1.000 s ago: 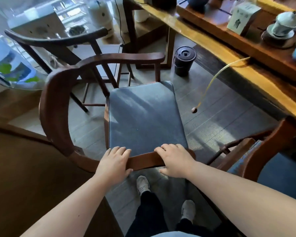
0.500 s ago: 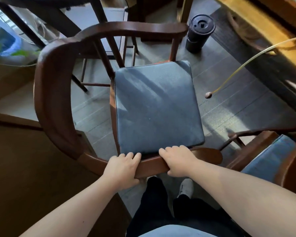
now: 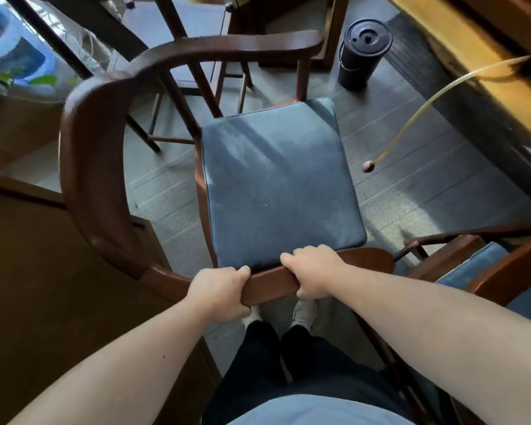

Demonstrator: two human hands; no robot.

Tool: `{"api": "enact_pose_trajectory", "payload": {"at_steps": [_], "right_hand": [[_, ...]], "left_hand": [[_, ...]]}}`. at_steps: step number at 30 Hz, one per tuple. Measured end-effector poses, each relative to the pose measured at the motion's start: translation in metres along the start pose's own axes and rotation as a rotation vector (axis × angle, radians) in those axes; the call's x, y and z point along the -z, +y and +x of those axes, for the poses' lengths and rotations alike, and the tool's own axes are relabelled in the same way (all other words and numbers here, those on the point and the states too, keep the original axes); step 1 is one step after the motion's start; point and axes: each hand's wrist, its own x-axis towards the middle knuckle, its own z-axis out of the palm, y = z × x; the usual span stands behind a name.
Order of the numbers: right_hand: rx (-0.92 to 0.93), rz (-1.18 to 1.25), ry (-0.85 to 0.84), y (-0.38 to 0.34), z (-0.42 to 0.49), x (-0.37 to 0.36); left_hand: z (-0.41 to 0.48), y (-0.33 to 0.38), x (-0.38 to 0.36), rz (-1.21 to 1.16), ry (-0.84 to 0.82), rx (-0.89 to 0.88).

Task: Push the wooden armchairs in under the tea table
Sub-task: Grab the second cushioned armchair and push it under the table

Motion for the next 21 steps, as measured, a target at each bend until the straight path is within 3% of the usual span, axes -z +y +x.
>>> {"api": "enact_pose_trajectory", "payload": {"at_steps": [15, 19, 21], "right_hand": [[0.004, -0.097, -0.080, 0.087, -0.065, -0.007], [-0.005, -0.128, -0.042, 0.094, -0.073, -0.011], [-0.046, -0.118, -0.018, 0.090, -0.078, -0.015]], "left_hand": [[0.025, 0.109, 0.004, -0.143, -0.018, -0.070], [0.024, 0.104, 0.023, -0.056, -0.056, -0.195], [0.017, 0.089, 0.040, 0.054, 0.028, -0.278]]}}
